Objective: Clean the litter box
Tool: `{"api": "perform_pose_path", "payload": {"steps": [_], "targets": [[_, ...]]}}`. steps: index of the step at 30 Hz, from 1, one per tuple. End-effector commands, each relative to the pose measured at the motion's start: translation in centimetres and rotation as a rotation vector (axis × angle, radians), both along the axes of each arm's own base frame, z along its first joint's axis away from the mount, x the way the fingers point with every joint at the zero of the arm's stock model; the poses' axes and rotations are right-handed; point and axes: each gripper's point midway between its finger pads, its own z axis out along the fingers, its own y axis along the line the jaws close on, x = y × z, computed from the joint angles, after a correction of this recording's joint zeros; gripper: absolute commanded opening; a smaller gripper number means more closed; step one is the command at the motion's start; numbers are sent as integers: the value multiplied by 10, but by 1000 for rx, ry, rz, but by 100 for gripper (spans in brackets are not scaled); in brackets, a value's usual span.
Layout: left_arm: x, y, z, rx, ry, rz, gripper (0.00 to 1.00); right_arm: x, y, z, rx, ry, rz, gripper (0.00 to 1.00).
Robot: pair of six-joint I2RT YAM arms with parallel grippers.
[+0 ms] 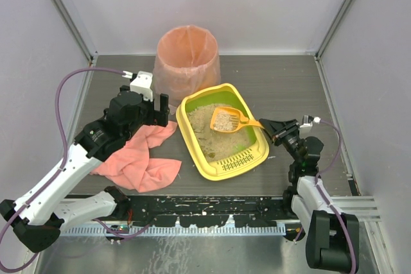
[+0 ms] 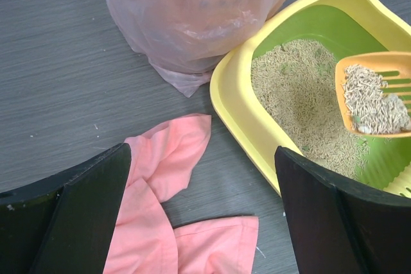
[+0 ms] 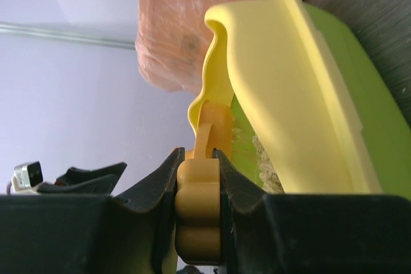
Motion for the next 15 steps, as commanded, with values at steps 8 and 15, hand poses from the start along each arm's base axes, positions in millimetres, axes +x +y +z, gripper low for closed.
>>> {"api": "perform_pose_path", "payload": {"steps": [8, 15], "targets": [[4, 0, 11, -19, -41, 6, 96, -2, 10, 39, -41, -162, 39, 1], [4, -1, 10, -22, -37, 5, 96, -4, 8, 40, -46, -169, 39, 1]]}}
